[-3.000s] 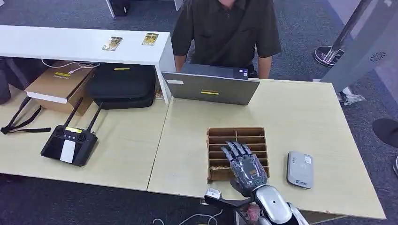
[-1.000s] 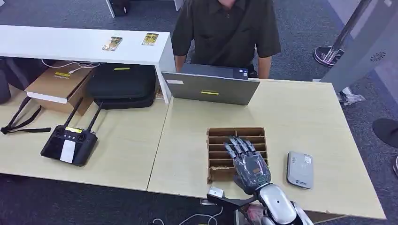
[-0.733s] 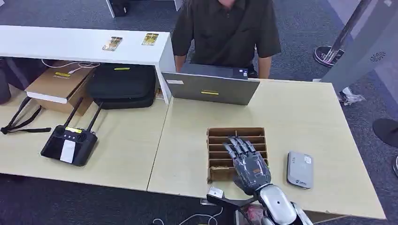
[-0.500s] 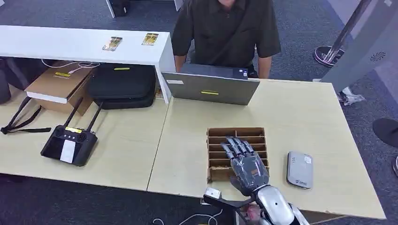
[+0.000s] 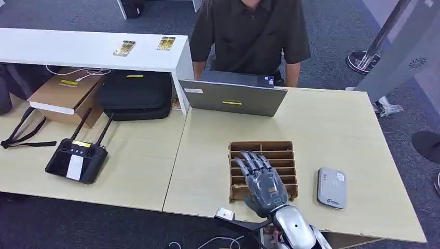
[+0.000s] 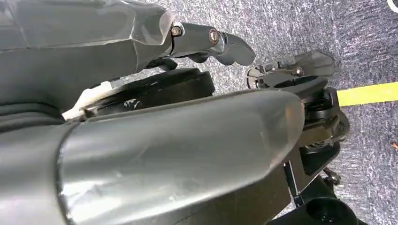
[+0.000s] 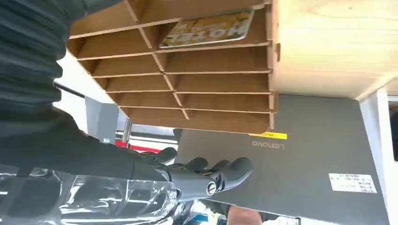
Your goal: Pass the card to the sensor for recognition and then transmit it.
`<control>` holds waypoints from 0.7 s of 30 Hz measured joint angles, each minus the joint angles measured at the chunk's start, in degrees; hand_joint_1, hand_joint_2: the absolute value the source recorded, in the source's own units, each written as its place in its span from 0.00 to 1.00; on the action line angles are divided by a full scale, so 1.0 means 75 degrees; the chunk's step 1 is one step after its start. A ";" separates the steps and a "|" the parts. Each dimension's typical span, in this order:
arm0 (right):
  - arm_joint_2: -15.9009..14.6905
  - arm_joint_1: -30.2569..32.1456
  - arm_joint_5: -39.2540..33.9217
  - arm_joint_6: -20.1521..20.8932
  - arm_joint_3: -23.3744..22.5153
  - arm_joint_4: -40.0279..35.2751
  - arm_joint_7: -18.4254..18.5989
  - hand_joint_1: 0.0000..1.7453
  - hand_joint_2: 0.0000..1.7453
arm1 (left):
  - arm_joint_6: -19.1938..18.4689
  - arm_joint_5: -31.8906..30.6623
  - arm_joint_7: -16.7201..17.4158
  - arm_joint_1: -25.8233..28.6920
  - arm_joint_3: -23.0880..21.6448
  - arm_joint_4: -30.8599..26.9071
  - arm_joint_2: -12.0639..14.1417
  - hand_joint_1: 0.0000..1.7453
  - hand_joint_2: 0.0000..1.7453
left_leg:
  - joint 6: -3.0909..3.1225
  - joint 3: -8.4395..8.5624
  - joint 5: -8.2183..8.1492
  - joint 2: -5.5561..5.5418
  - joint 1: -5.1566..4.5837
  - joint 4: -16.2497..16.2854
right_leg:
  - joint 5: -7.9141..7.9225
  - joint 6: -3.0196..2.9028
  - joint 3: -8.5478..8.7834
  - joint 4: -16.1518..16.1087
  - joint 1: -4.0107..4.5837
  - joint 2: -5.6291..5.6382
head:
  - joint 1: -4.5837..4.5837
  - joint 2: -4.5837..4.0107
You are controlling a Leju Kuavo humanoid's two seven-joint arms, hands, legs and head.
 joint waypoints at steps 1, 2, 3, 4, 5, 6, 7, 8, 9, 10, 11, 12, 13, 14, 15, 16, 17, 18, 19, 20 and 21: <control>0.0024 -0.0002 0.0000 0.0012 0.0006 0.0000 0.0000 0.00 1.00 | 0.0000 0.0018 -0.0009 0.0002 0.0000 0.0000 0.0000 0.00 0.00 | 0.0000 0.0000 0.0000 0.0000 0.0000 0.0000 | 0.0000 0.0000 0.0000 0.0000 0.0000 0.0000 | 0.0000 0.0000; 0.0047 -0.0006 0.0000 0.0021 0.0015 0.0000 -0.0003 0.00 1.00 | 0.0000 0.0041 -0.0009 0.0003 0.0000 0.0000 0.0000 0.00 0.00 | 0.0000 0.0000 0.0000 0.0000 0.0000 0.0000 | 0.0000 0.0000 0.0000 0.0000 0.0000 0.0000 | 0.0000 0.0000; 0.0070 -0.0012 0.0000 0.0029 0.0023 0.0003 -0.0006 0.00 1.00 | 0.0000 0.0053 -0.0015 0.0004 0.0000 0.0000 0.0000 0.00 0.00 | 0.0000 0.0000 0.0000 0.0000 0.0000 0.0000 | 0.0000 0.0000 0.0000 0.0001 0.0000 0.0000 | 0.0000 0.0000; 0.0085 -0.0020 0.0000 0.0035 0.0029 0.0003 -0.0009 0.00 1.00 | 0.0000 0.0055 -0.0023 0.0006 0.0003 0.0000 0.0000 0.00 0.00 | 0.0000 0.0000 0.0000 0.0000 0.0000 0.0000 | 0.0000 0.0000 0.0000 0.0001 0.0000 0.0000 | 0.0000 0.0000; 0.0099 -0.0027 0.0000 0.0047 0.0032 0.0006 -0.0012 0.00 1.00 | 0.0000 0.0061 -0.0032 0.0009 0.0003 0.0000 0.0000 0.00 0.00 | 0.0000 0.0000 0.0000 0.0000 0.0000 0.0000 | 0.0000 0.0000 0.0000 0.0001 0.0000 0.0000 | 0.0000 0.0000; 0.0111 -0.0035 -0.0003 0.0067 0.0035 0.0009 -0.0012 0.00 1.00 | 0.0000 0.0061 -0.0038 0.0009 0.0003 0.0000 0.0000 0.00 0.00 | 0.0000 0.0000 0.0000 0.0000 0.0000 0.0000 | 0.0000 0.0000 0.0000 0.0001 0.0000 0.0000 | 0.0000 0.0000; 0.0117 -0.0037 -0.0012 0.0088 0.0035 0.0015 -0.0012 0.00 1.00 | 0.0000 0.0061 -0.0041 0.0010 0.0003 0.0000 0.0000 0.00 0.00 | 0.0000 0.0000 0.0000 0.0000 0.0000 0.0000 | 0.0000 0.0000 0.0000 0.0001 0.0000 0.0000 | 0.0000 0.0000; 0.0117 -0.0037 -0.0023 0.0105 0.0035 0.0023 -0.0009 0.00 1.00 | 0.0000 0.0061 -0.0044 0.0011 0.0003 0.0000 0.0000 0.00 0.00 | 0.0000 0.0000 0.0000 0.0000 0.0000 0.0000 | 0.0000 0.0000 0.0000 0.0001 0.0000 0.0000 | 0.0000 0.0000; 0.0117 -0.0036 -0.0029 0.0114 0.0035 0.0035 -0.0009 0.00 1.00 | 0.0000 0.0061 -0.0044 0.0012 0.0003 0.0000 0.0000 0.00 0.00 | 0.0000 0.0000 0.0000 0.0000 0.0000 0.0000 | 0.0000 0.0000 0.0000 0.0001 0.0000 0.0000 | 0.0000 0.0000; 0.0117 -0.0033 -0.0041 0.0114 0.0035 0.0047 -0.0009 0.00 1.00 | 0.0003 0.0061 -0.0044 0.0012 0.0003 0.0000 0.0000 0.00 0.00 | 0.0000 0.0000 0.0000 0.0000 0.0000 0.0000 | 0.0000 0.0000 0.0000 0.0000 0.0000 0.0000 | 0.0000 0.0000; 0.0117 -0.0029 -0.0066 0.0114 0.0035 0.0058 -0.0012 0.01 1.00 | 0.0003 0.0061 -0.0044 0.0012 0.0000 0.0000 0.0000 0.00 0.00 | 0.0000 0.0000 0.0000 0.0000 0.0000 0.0000 | 0.0000 0.0000 0.0000 0.0000 0.0000 0.0000 | 0.0000 0.0000; 0.0117 -0.0027 -0.0090 0.0114 0.0035 0.0076 -0.0012 0.05 1.00 | 0.0003 0.0061 -0.0044 0.0012 0.0003 0.0000 0.0003 0.00 0.00 | 0.0000 0.0000 0.0000 0.0000 0.0000 0.0000 | 0.0000 0.0000 0.0000 0.0000 0.0000 0.0000 | 0.0000 0.0000; 0.0117 -0.0023 -0.0093 0.0111 0.0035 0.0096 -0.0020 0.11 1.00 | 0.0003 0.0064 -0.0044 0.0012 0.0003 0.0000 0.0003 0.00 0.00 | 0.0000 0.0000 0.0000 0.0000 -0.0001 0.0000 | 0.0000 0.0000 0.0000 0.0000 -0.0001 0.0000 | 0.0000 0.0000; 0.0117 -0.0023 -0.0096 0.0111 0.0035 0.0120 -0.0023 0.20 1.00 | 0.0009 0.0070 -0.0044 0.0012 0.0003 0.0000 0.0003 0.00 0.00 | 0.0000 0.0000 0.0000 0.0000 -0.0001 0.0000 | 0.0000 0.0000 0.0000 0.0000 -0.0001 0.0000 | 0.0000 0.0000; 0.0117 -0.0022 -0.0099 0.0105 0.0035 0.0140 -0.0023 0.22 1.00 | 0.0012 0.0070 -0.0044 0.0012 0.0003 0.0000 0.0003 0.00 0.00 | 0.0000 0.0000 0.0000 0.0000 -0.0001 0.0000 | 0.0000 0.0000 0.0000 0.0000 -0.0001 0.0000 | 0.0000 0.0000; 0.0117 -0.0022 -0.0102 0.0099 0.0035 0.0160 -0.0023 0.23 1.00 | 0.0014 0.0070 -0.0041 0.0012 0.0000 0.0000 0.0003 0.00 0.00 | 0.0000 0.0000 0.0000 0.0000 0.0000 0.0000 | 0.0000 0.0000 0.0000 0.0000 0.0000 0.0000 | 0.0000 0.0000; 0.0117 -0.0022 -0.0105 0.0093 0.0035 0.0175 -0.0023 0.22 1.00 | 0.0015 0.0070 -0.0041 0.0012 0.0003 0.0000 0.0003 0.00 0.00 | 0.0000 0.0000 0.0000 0.0000 0.0000 0.0000 | 0.0000 0.0000 0.0000 0.0000 0.0000 0.0000 | 0.0000 0.0000; 0.0117 -0.0022 -0.0105 0.0090 0.0035 0.0192 -0.0020 0.22 1.00 | 0.0018 0.0070 -0.0029 0.0011 0.0003 0.0000 0.0003 0.00 0.00 | 0.0000 0.0000 0.0000 0.0000 0.0000 0.0000 | 0.0000 0.0000 0.0000 0.0000 0.0000 0.0000 | 0.0000 0.0000; 0.0117 -0.0022 -0.0105 0.0090 0.0035 0.0198 -0.0023 0.21 1.00 | 0.0017 0.0070 -0.0029 0.0011 0.0003 0.0000 0.0003 0.00 0.00 | 0.0000 0.0000 0.0000 0.0000 0.0000 0.0000 | 0.0000 0.0000 0.0000 0.0000 0.0000 0.0000 | 0.0000 0.0000; 0.0117 -0.0023 -0.0105 0.0090 0.0035 0.0207 -0.0023 0.21 1.00 | 0.0018 0.0070 -0.0029 0.0011 0.0003 0.0000 0.0003 0.00 0.00 | 0.0000 0.0000 0.0000 0.0000 0.0000 0.0000 | 0.0000 0.0000 0.0000 0.0000 0.0000 0.0000 | 0.0000 0.0000; 0.0117 -0.0023 -0.0108 0.0090 0.0035 0.0216 -0.0020 0.21 1.00 | 0.0017 0.0070 -0.0029 0.0011 0.0003 0.0000 0.0003 0.00 0.00 | 0.0000 0.0000 0.0000 0.0000 0.0000 0.0000 | 0.0000 0.0000 0.0000 0.0000 0.0000 0.0000 | 0.0000 0.0000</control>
